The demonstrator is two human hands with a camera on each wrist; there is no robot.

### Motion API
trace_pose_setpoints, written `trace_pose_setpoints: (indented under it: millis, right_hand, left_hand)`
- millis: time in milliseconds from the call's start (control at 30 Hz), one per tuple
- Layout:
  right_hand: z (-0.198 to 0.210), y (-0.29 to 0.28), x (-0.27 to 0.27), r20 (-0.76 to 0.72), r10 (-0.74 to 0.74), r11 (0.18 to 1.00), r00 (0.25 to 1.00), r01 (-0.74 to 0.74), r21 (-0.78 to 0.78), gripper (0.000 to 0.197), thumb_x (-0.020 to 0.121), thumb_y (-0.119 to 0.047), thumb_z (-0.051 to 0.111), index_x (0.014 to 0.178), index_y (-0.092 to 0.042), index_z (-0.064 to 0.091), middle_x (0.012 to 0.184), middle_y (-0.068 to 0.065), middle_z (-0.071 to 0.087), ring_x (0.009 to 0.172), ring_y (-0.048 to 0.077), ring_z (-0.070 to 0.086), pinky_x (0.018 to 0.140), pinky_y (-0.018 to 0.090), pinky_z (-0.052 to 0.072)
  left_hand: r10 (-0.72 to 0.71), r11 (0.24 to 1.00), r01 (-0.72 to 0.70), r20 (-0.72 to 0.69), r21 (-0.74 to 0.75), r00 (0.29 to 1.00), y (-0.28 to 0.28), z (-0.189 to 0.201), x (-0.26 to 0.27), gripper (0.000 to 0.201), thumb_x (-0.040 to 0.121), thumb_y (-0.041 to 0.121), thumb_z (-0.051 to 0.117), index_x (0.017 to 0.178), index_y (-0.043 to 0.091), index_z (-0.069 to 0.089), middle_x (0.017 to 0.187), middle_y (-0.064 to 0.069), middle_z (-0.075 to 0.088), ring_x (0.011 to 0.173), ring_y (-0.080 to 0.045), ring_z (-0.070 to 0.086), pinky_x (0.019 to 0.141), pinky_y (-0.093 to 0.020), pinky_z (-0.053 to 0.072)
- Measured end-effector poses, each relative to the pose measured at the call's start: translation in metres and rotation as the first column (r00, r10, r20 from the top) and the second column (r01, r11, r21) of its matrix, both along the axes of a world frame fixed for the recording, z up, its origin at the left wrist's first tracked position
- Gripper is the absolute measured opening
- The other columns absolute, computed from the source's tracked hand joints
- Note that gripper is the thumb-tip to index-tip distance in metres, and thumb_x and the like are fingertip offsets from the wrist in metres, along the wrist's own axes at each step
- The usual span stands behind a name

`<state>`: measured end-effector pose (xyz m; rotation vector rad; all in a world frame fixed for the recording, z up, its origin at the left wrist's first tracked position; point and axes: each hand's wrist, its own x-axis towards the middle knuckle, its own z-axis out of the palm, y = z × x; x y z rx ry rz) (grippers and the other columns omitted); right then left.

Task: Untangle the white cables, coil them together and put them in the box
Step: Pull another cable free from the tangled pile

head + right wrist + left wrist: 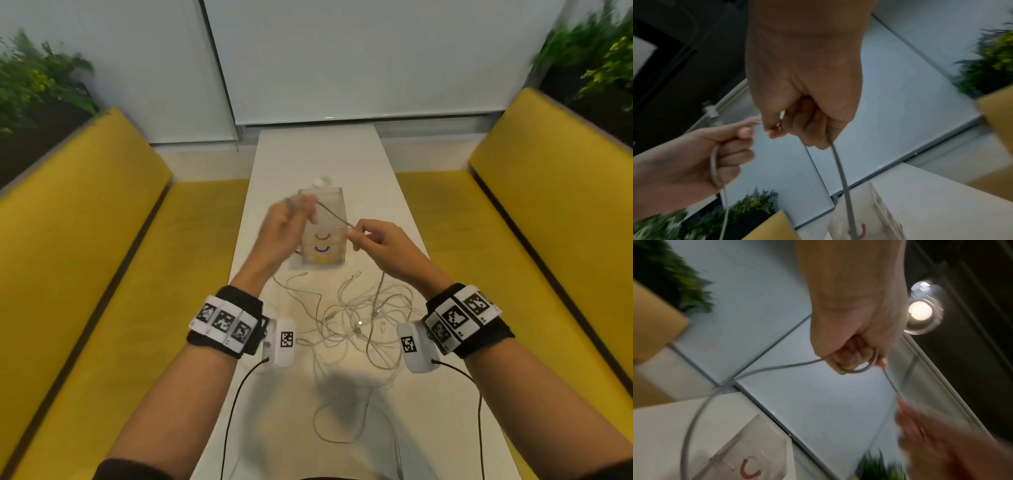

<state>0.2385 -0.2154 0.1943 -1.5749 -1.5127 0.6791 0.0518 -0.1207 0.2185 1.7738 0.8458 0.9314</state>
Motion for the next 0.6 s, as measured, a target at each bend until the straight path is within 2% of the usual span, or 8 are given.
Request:
trace_pose_setpoints:
  millis: [67,133,200,300,367,433,500,600]
  right_hand:
    - [-0.011,-0.006,0.01,-0.029,-0.003,1.0,1.0,0.002,-0.016,0.043,0.103,-0.034,0.048,0.07,-0.008,0.051,0.052,-0.013,0.04,0.047,0.002,0.031,0.05,0.017,0.028]
    - [-0.027,-0.017,0.022,-0.086,-0.033,0.998,0.996,0.028,-0.06,0.044,0.103,-0.038,0.046,0.068,-0.013,0.044,0.059,-0.009,0.035,0.05,0.002,0.029,0.05,0.021,0.025]
    - [-0.042,-0.026,0.029,-0.125,-0.065,0.993,0.99,0.052,-0.105,0.043,0.104,-0.041,0.043,0.068,-0.018,0.038,0.058,-0.012,0.032,0.051,0.004,0.026,0.051,0.025,0.023]
    - [-0.052,-0.024,0.027,-0.089,-0.111,0.989,0.99,0.101,-0.112,0.04,0.105,-0.039,0.041,0.07,-0.02,0.039,0.055,-0.015,0.036,0.05,0.002,0.028,0.052,0.027,0.026]
    - [-0.049,-0.015,0.021,-0.028,-0.132,0.988,0.991,0.129,-0.088,0.039,0.105,-0.04,0.039,0.072,-0.02,0.041,0.06,-0.012,0.04,0.054,0.006,0.033,0.056,0.031,0.029]
    - [-0.039,-0.006,0.011,0.053,-0.093,0.992,0.994,0.098,-0.084,0.037,0.106,-0.035,0.036,0.073,-0.02,0.042,0.065,-0.008,0.044,0.059,0.01,0.038,0.062,0.032,0.032]
    - [-0.028,0.0,0.0,0.074,-0.008,0.997,0.997,0.014,-0.081,0.03,0.107,-0.026,0.036,0.081,-0.022,0.051,0.073,-0.01,0.053,0.065,0.007,0.046,0.066,0.028,0.037]
    - [-0.014,0.001,-0.006,0.009,0.037,0.996,0.999,-0.037,-0.082,0.026,0.105,-0.02,0.038,0.102,-0.028,0.063,0.083,-0.023,0.065,0.072,-0.006,0.056,0.064,0.014,0.041]
  left_hand:
    - [0.248,0.954,-0.182,0.282,-0.239,0.927,0.017,0.016,-0.015,0.037,0.106,0.038,0.047,0.074,0.02,0.055,0.054,0.009,0.042,0.043,-0.008,0.036,0.041,-0.023,0.031]
    - [0.514,0.848,-0.377,0.41,-0.372,0.753,0.04,0.033,-0.038,0.036,0.105,0.04,0.048,0.077,0.019,0.055,0.053,0.007,0.037,0.038,-0.007,0.034,0.037,-0.022,0.029]
    - [0.633,0.774,-0.562,0.371,-0.292,0.679,0.058,0.042,-0.057,0.027,0.103,0.037,0.054,0.086,0.017,0.057,0.059,0.006,0.039,0.039,-0.005,0.034,0.037,-0.023,0.029]
    - [0.62,0.759,-0.648,0.23,0.065,0.75,0.056,0.038,-0.057,0.028,0.09,0.035,0.07,0.107,0.016,0.056,0.076,0.013,0.048,0.051,0.001,0.04,0.051,-0.026,0.038]
    - [0.484,0.829,-0.503,0.138,0.243,0.864,0.036,0.029,-0.04,0.034,0.086,0.035,0.075,0.112,0.023,0.057,0.071,0.015,0.05,0.055,0.001,0.04,0.053,-0.025,0.04]
    - [0.24,0.91,-0.199,-0.071,0.363,0.968,0.011,0.014,-0.015,0.03,0.088,0.031,0.074,0.117,0.028,0.064,0.056,0.012,0.041,0.049,-0.003,0.035,0.049,-0.021,0.031]
    - [0.015,0.933,0.091,-0.291,0.347,0.956,-0.008,-0.004,0.007,0.032,0.089,0.017,0.069,0.12,0.028,0.069,0.053,0.012,0.044,0.047,-0.003,0.038,0.051,-0.021,0.03]
    - [-0.206,0.946,0.271,-0.317,0.176,0.926,-0.017,-0.023,0.02,0.022,0.096,0.012,0.059,0.108,0.022,0.073,0.071,0.013,0.064,0.058,0.003,0.051,0.059,-0.017,0.038]
